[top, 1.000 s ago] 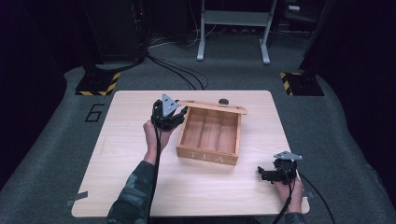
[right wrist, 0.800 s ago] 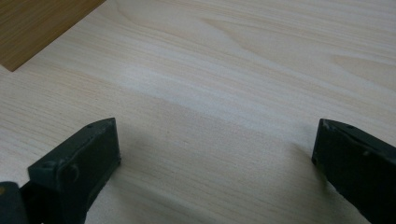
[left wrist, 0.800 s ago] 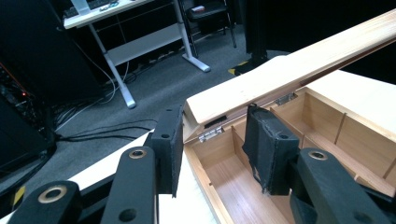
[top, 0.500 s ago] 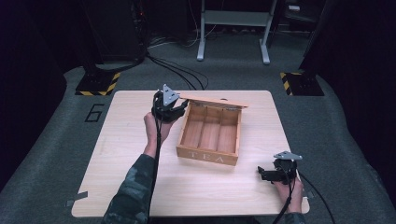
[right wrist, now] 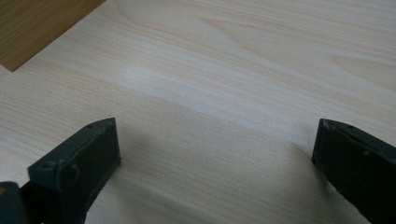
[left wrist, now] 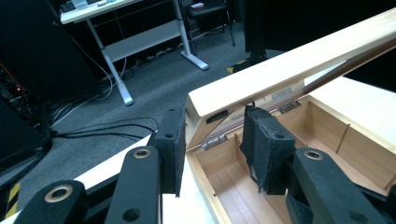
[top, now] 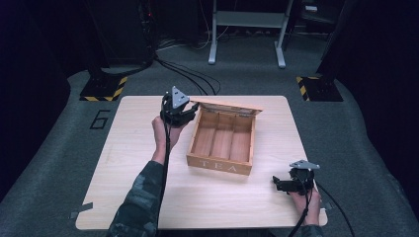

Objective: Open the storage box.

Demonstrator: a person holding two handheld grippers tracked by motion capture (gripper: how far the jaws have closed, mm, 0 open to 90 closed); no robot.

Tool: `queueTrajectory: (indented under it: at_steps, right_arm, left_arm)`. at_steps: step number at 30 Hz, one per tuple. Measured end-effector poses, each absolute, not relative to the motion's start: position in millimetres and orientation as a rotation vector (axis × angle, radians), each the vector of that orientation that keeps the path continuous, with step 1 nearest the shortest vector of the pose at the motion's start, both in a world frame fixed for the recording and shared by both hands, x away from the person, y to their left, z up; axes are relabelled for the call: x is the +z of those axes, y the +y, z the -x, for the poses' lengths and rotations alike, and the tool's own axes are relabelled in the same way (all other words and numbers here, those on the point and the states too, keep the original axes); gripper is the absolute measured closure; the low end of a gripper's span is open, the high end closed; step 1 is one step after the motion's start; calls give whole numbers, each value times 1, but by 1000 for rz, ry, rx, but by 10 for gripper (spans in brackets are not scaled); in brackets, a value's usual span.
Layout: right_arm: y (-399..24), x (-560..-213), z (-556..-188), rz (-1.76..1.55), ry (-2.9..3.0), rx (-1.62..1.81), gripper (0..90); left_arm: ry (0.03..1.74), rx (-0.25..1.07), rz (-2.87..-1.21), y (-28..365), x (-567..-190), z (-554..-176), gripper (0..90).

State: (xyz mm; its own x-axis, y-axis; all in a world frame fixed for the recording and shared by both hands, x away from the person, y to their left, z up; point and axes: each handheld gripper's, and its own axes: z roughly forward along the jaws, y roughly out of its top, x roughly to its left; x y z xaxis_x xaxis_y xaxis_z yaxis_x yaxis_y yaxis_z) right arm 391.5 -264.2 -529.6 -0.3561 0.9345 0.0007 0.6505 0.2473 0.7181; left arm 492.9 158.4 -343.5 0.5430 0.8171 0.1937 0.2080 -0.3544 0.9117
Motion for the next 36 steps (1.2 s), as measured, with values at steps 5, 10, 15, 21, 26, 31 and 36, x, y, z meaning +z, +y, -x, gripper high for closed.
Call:
queueTrajectory:
  at_steps: [5,10,15,21,26,31,36]
  right_arm:
    - [-264,-530,-391,-1445,2096,888,3]
    - [-264,-530,-391,-1444,2096,888,3]
    - [-264,-530,-391,-1444,2096,888,3]
    - [-264,-530,-391,-1445,2096,888,3]
    - [-264,-530,-391,-1445,2096,888,3]
    - [-264,-530,-391,-1445,2096,887,3]
    - [-264,-530,-391,-1445,2096,888,3]
  left_arm:
    - [842,830,-1856,158,-343,-493,595]
    - [840,833,-1858,158,-343,-494,596]
    - [842,833,-1859,158,-342,-494,595]
    - [841,830,-1860,158,-342,-495,596]
    - [841,830,-1861,158,-341,-495,596]
    - [841,830,-1862,158,-341,-495,596]
    - [843,830,-1859,158,-342,-495,596]
